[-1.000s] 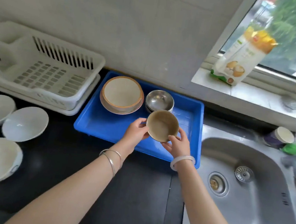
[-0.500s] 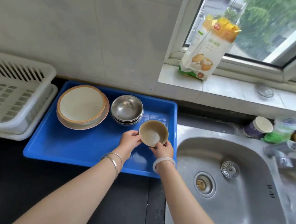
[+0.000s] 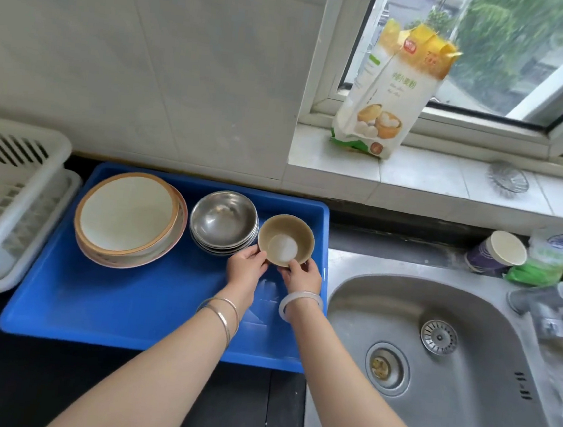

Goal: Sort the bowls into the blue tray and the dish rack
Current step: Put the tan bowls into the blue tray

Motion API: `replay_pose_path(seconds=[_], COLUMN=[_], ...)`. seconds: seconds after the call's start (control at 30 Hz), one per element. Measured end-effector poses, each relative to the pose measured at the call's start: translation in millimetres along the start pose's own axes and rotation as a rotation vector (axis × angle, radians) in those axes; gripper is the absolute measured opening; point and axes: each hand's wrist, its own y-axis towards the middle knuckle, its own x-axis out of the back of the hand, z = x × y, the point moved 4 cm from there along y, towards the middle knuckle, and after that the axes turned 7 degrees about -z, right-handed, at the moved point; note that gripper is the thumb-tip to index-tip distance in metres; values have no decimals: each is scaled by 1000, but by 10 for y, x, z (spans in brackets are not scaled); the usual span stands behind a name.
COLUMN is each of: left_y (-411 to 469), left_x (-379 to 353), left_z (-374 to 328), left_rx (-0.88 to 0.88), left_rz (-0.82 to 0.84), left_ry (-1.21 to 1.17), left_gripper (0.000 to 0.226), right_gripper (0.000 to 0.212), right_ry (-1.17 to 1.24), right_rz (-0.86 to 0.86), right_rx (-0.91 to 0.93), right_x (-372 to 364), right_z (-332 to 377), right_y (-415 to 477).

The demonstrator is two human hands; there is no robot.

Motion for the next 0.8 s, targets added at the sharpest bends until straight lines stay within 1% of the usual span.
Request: replay_pose_path(seconds=[0.23,0.3,0.4,0.53,0.6,0.67,0.73,0.8], left_y=[51,55,90,102,58,-15,-101,-202], left_x=[-105,-126,-124,-79,-60,-20,54,166], left_z=[27,18,0,-1,-6,5,9,-19], left_rx=[-10,-32,-71,-85,-79,-53,-46,-103], left_rz=[12,7,4,34,55,77,82,80], left_ry=[29,59,138,225,234,214,222,293], left_gripper=[37,38,34,29,33,40,42,40], right_gripper=[35,33,26,23,22,20,33,42], right_ry=[81,40,-19,14,46,12,-45,-114], right_rz=[16,30,21,70,95,96,95,97], right_rx=[-8,10,12,-49,-97,-108,-99,-73], right_x=[-64,-82,-95,-88,-68,-26,30,97], right_z=[63,78,89,89,113,144,168,190], right_y=[50,92,120,99,48,-16,-78,-150])
